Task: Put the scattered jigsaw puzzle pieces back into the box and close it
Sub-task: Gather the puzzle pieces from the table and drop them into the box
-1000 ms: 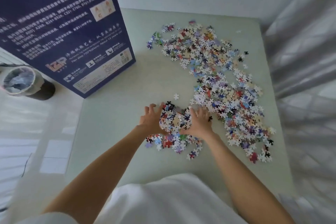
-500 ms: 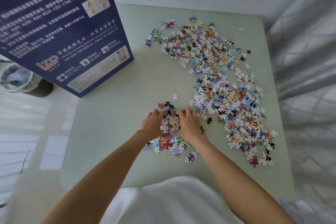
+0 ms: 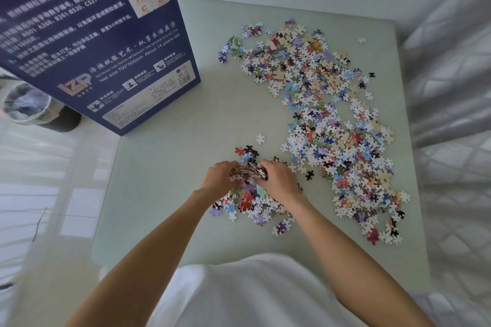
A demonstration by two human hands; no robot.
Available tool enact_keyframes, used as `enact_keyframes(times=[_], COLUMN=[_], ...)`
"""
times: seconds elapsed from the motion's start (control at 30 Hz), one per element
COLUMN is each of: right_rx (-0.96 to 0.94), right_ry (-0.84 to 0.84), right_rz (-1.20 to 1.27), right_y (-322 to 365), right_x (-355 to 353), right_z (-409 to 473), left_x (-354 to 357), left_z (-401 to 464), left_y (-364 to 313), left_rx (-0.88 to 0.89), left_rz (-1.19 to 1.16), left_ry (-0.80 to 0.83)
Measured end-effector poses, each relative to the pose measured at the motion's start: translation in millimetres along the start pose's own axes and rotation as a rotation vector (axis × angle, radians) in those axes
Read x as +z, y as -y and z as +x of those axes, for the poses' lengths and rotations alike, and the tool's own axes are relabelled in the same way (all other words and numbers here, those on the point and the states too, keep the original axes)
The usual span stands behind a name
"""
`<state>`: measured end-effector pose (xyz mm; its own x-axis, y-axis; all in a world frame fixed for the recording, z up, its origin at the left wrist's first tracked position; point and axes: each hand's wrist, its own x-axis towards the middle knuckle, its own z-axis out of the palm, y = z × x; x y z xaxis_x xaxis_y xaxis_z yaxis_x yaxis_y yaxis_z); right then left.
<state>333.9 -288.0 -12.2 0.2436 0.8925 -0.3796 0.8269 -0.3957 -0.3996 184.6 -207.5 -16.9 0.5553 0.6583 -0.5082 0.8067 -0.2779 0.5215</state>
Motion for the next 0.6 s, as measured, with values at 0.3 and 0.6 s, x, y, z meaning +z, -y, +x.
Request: enact_keyframes(times=[0.3, 0.6], right_rx=[-0.002, 0.01], right_ry=[-0.059, -0.179], right_rz=[-0.012, 0.139], right_y=[-6.1, -7.9], right_x=[-9.5, -17.1], right_z=[-1.6, -4.6], left_x=[-10.7, -24.0], left_z=[-0.8, -4.3], left_y=[5.5, 7.2], left_rx=[-0.026, -0.006], left_rz=[-0.051, -0.084], left_ry=[-0.061, -0.142])
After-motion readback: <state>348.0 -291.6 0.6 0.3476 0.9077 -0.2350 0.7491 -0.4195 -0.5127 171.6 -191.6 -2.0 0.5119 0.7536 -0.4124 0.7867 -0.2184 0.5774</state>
